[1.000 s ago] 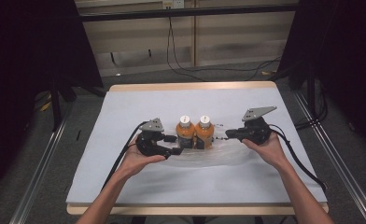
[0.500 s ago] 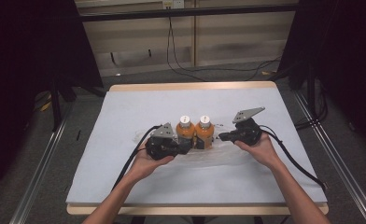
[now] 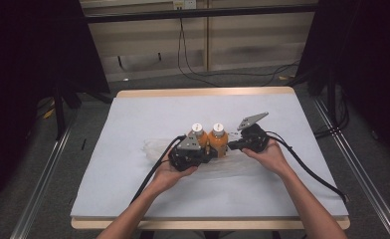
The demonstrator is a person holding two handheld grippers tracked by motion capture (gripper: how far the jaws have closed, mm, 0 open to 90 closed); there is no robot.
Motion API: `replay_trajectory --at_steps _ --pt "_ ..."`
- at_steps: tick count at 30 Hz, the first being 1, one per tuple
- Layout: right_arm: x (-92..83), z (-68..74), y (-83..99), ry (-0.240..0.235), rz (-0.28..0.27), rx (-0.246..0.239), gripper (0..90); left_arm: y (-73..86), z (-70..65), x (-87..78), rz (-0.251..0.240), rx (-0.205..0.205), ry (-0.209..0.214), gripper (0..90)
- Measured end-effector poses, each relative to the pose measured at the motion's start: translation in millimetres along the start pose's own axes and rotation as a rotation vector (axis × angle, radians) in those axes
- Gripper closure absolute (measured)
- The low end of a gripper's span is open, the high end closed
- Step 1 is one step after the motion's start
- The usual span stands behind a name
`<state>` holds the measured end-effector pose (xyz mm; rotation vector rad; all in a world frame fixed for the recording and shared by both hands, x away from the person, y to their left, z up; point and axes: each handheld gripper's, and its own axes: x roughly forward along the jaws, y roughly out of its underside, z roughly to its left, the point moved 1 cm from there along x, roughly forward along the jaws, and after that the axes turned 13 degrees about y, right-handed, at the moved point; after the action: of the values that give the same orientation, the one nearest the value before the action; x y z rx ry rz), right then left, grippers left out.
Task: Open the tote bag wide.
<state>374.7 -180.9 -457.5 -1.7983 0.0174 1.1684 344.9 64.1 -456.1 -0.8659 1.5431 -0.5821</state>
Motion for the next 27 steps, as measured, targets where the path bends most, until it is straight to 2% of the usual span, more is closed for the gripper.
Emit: replay_trajectory --at_steps 3,5,6,8,13,14,15,17,20,24,27 --pt "6.9 1.1 -0.1 -0.009 0.020 -0.011 90.0 3.9 1.8 5.1 -0.009 0.004 -0.009 90.0" --pt "10.2 0.7 -1.3 -0.027 0.018 0.001 90.0 6.5 3.1 7.5 0.010 -0.009 -0.018 90.0" --pt "11.9 -0.3 -1.6 -0.025 0.029 0.005 90.0 7.9 3.6 8.6 0.016 -0.012 -0.030 90.0" --pt "16.3 -2.6 -1.1 -0.028 0.040 0.014 90.0 10.2 3.3 11.1 0.028 -0.021 -0.030 90.0" --pt "26.0 -3.2 0.6 -0.028 0.063 0.022 90.0 14.3 0.7 16.3 0.043 0.000 -0.050 90.0" --pt "27.4 -3.7 0.5 -0.028 0.065 0.027 90.0 14.9 0.4 16.8 0.036 0.002 -0.050 90.0" --pt "28.8 -4.3 0.4 -0.031 0.068 0.031 90.0 15.4 0.2 16.3 0.053 0.007 -0.046 90.0" --pt "31.3 -4.9 -0.3 -0.023 0.072 0.042 90.0 18.3 -1.4 18.4 0.049 0.010 -0.046 90.0" --pt "35.6 -5.9 -0.8 -0.028 0.088 0.054 90.0 20.2 -2.2 17.3 0.072 0.016 -0.051 90.0" --pt "40.0 -5.5 -2.2 -0.029 0.101 0.064 90.0 23.8 -3.1 18.8 0.063 0.014 -0.043 89.8" --pt "41.8 -7.4 -2.2 -0.035 0.092 0.075 90.0 26.5 -4.6 20.1 0.081 0.013 -0.046 89.6"
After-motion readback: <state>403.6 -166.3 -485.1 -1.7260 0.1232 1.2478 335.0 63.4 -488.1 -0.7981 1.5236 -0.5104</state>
